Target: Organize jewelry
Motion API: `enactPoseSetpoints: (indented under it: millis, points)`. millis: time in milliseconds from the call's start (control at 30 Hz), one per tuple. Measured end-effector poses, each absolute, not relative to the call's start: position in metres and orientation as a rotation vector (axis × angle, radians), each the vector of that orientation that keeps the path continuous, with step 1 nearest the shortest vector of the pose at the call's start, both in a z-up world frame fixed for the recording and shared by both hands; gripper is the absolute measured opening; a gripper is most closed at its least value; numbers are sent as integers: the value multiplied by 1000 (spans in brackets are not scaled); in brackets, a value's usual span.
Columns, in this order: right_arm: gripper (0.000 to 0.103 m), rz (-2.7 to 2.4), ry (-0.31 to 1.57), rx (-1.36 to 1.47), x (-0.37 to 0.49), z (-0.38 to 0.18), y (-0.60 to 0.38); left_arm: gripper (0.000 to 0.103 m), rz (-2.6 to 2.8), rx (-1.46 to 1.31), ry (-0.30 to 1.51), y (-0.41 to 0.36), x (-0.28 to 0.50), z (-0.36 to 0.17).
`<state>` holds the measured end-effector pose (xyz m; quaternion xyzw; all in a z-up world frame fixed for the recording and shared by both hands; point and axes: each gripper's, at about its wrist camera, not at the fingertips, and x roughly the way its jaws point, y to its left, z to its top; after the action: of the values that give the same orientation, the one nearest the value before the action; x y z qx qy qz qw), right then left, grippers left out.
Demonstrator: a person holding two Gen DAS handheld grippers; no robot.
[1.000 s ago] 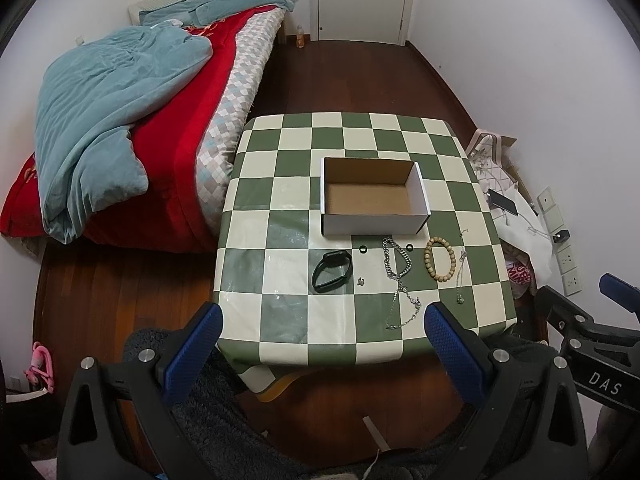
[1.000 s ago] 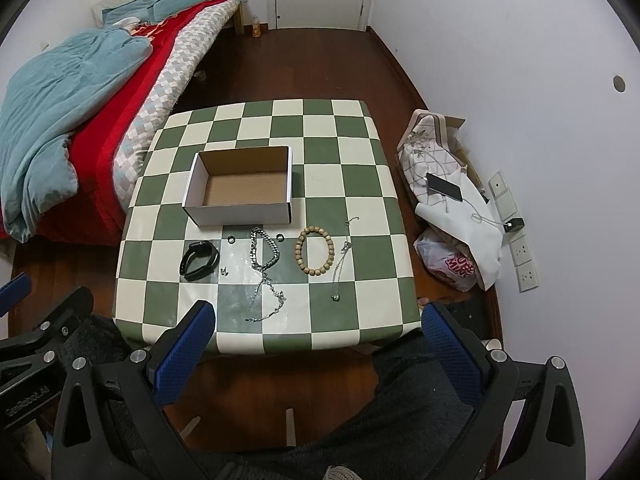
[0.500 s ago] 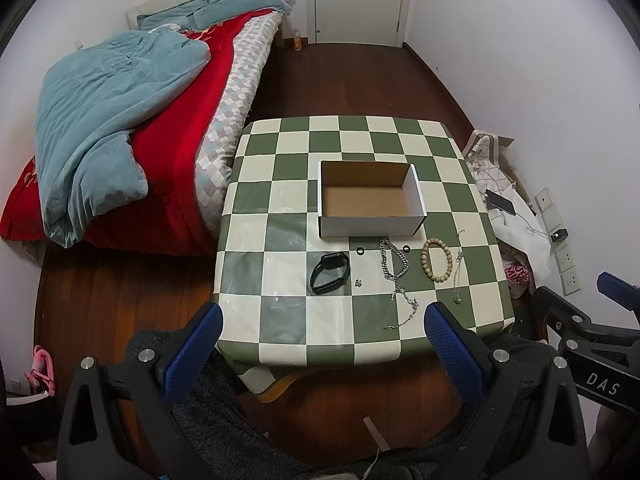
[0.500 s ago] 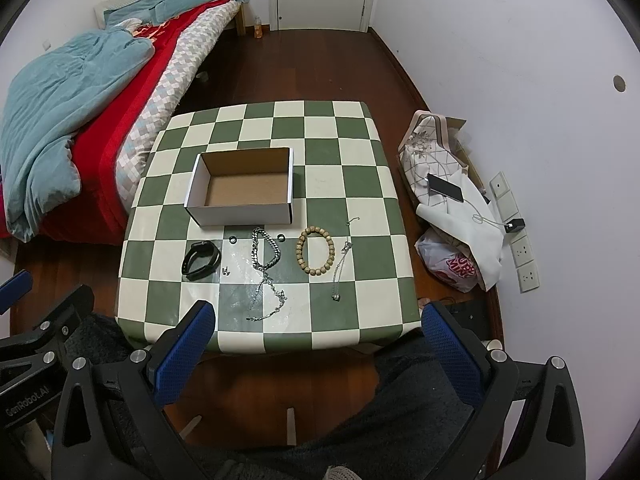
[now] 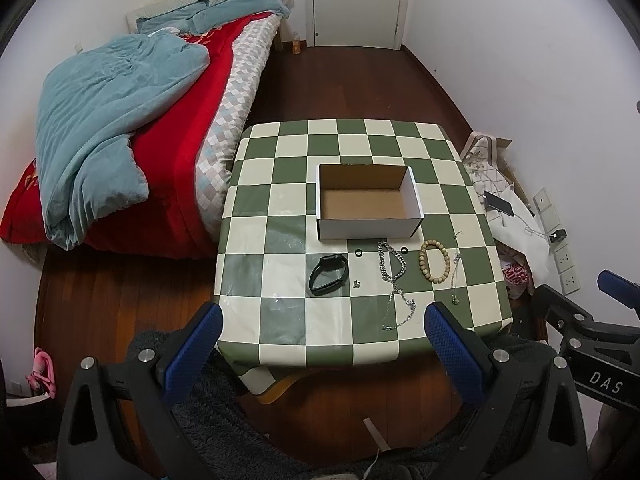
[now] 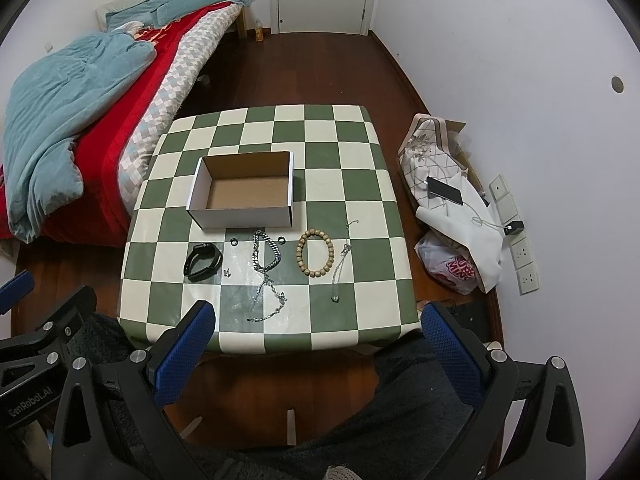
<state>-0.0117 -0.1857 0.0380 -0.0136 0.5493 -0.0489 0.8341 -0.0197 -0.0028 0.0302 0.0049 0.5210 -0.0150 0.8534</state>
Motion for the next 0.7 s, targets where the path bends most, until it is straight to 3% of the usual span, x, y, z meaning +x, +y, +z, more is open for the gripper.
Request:
enactPoseSetpoints:
  millis: [700]
  points:
    - [103,-100,1155,-21,-17,42,-186,103,-31,8,1093,-2,-21,31]
